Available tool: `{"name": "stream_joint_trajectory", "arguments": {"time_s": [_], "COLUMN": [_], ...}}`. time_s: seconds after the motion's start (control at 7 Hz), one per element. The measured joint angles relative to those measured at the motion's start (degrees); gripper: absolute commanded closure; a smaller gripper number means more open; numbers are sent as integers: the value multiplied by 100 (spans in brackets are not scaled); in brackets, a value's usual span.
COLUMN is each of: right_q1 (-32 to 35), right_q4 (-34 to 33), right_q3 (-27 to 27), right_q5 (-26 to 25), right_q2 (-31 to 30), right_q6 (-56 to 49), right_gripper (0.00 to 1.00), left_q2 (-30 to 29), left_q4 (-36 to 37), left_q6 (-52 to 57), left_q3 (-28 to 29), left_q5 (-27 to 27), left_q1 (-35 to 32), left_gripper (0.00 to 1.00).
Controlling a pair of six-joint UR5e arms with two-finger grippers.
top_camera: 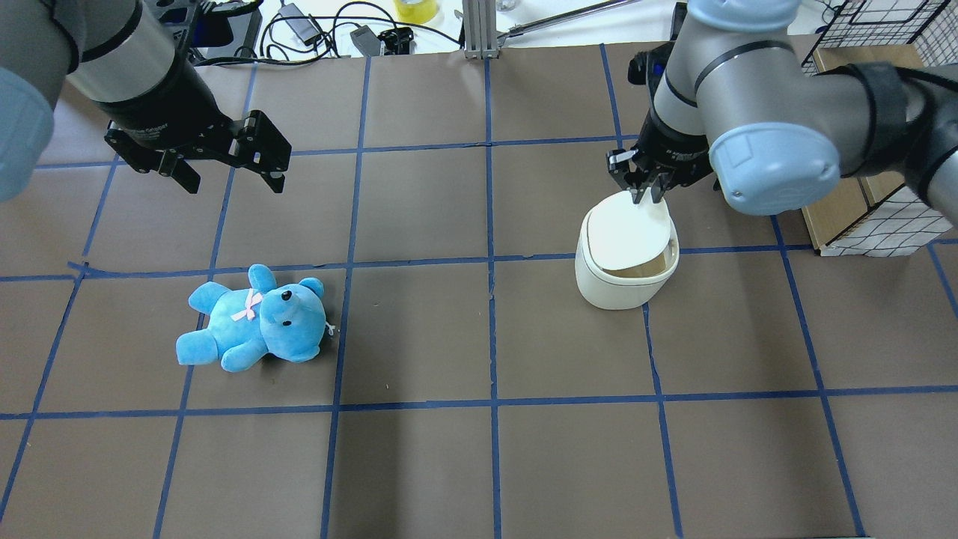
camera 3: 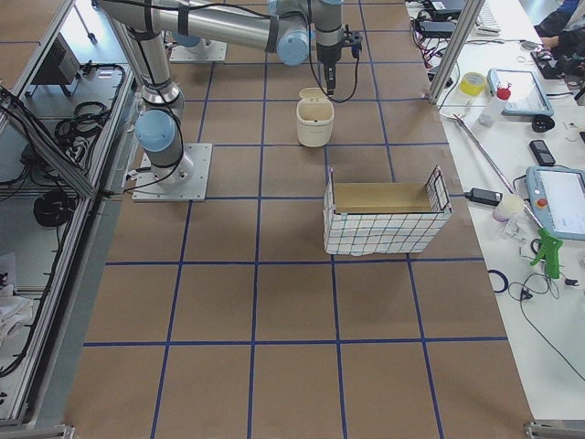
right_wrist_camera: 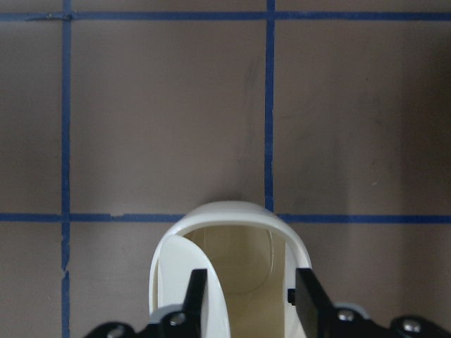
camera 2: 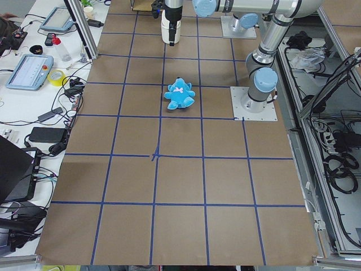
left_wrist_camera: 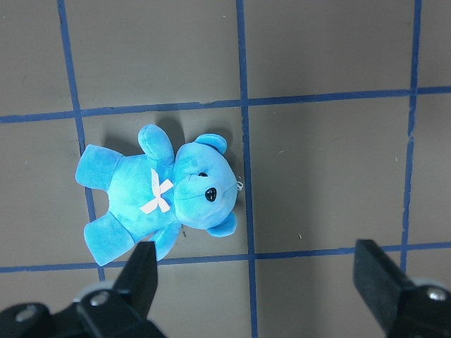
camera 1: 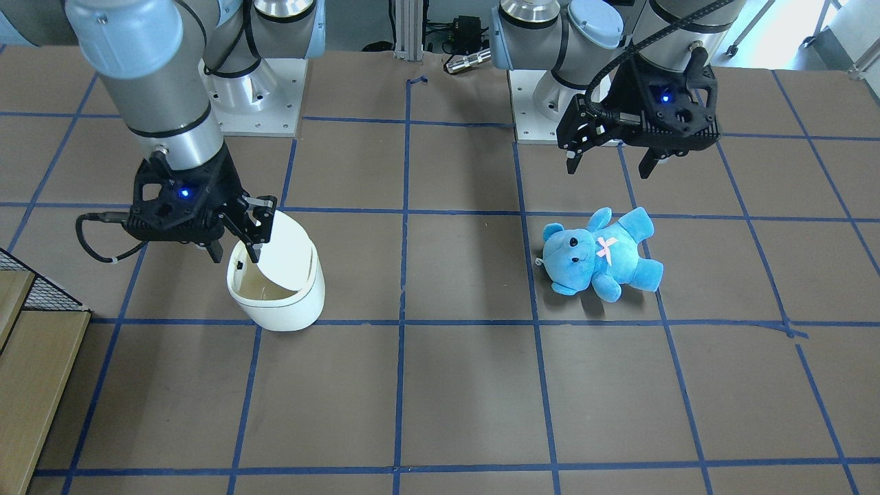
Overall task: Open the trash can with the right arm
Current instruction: 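Raise the right gripper away from the opened trash can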
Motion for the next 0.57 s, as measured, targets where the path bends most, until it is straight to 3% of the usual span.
{"name": "stream_joint_trajectory", "arguments": {"time_s": [0.29, 0.57], "right_q1": [-8, 6], "right_q4": [369, 984], "right_q3": [-523, -836], "right_q5": [220, 126], "right_q2": [-90, -103], "right_q6": [1, -4], "right_gripper": [0, 0], "left_q2": [0, 0], "left_q4": [0, 0], "left_q6": [0, 0], "left_q3": [0, 0], "left_q5": [2, 0], "left_q1": [0, 0], "left_gripper": [0, 0]}}
